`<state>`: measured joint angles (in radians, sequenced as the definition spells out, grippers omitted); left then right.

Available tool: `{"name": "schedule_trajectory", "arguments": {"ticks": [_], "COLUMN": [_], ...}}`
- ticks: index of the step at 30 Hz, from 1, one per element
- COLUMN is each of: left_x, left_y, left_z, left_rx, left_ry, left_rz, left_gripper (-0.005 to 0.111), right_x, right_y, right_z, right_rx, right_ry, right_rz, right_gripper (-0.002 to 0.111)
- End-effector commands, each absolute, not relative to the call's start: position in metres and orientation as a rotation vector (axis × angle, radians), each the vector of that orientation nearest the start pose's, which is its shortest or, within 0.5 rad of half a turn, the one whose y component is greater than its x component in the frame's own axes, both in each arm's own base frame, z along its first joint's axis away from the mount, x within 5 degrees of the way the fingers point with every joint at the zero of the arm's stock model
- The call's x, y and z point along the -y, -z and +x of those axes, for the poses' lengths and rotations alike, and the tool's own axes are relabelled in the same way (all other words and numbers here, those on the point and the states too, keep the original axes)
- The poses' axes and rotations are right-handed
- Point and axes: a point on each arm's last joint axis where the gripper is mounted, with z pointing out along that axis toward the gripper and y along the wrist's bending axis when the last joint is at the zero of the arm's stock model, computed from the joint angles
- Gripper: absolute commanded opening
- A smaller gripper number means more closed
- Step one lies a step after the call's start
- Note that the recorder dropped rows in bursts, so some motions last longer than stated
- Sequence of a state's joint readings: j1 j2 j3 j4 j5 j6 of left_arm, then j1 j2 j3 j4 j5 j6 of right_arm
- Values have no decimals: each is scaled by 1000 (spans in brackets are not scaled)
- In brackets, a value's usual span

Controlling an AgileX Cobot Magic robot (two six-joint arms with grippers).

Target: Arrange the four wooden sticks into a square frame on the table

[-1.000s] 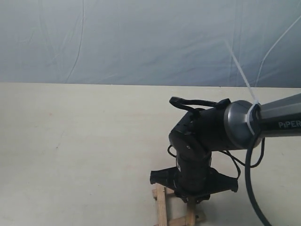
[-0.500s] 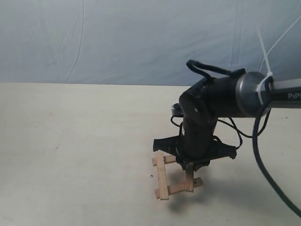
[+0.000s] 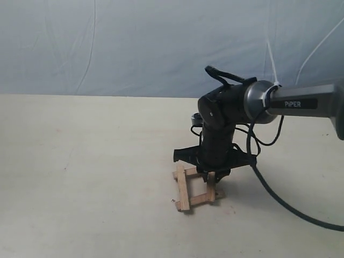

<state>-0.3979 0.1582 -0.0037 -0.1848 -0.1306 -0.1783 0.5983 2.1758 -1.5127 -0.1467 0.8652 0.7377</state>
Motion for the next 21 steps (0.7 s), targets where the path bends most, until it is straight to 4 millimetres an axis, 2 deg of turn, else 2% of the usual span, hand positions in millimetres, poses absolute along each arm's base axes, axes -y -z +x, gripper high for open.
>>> {"name": "schedule_trajectory", "arguments": {"ticks": [1, 5, 6, 8, 9, 11, 12, 15, 16, 18, 21], "left_x": [25, 25, 25, 25, 25, 25, 25, 25, 25, 25, 25], "left_y": [-215, -215, -215, -215, -215, -215, -215, -215, -215, -215, -215], "left_z": [65, 65, 65, 65, 65, 65, 65, 65, 65, 65, 65], "left_rx": [-1536, -1536, -1536, -1536, -1536, -1536, -1536, -1536, -1536, -1536, -1536], "left_ry": [601, 599, 599, 599, 599, 599, 599, 599, 599, 599, 596], "left_rz": [-1, 2, 2, 2, 2, 2, 2, 2, 2, 2, 6], "left_gripper": [0, 0, 0, 0, 0, 0, 0, 0, 0, 0, 0], "right_x": [-234, -233, -233, -234, -235, -234, -231, -208, -198, -176, -136], "right_y": [-125, -125, -125, -125, -125, -134, -139, -178, -189, -197, -194], "right_z": [368, 368, 367, 366, 366, 367, 368, 370, 368, 365, 357], "right_rx": [-2947, -2948, -2950, -2962, -2962, -2945, -2937, -2932, -2952, -3011, -3081], "right_ry": [-4, -2, 0, -16, -22, -34, -43, -61, -27, 9, -128], "right_rz": [73, 73, 69, 65, 69, 49, 46, -32, -98, -239, -326], "right_gripper": [-1, 0, 3, 24, 41, 50, 47, 5, 0, -1, -1]}}
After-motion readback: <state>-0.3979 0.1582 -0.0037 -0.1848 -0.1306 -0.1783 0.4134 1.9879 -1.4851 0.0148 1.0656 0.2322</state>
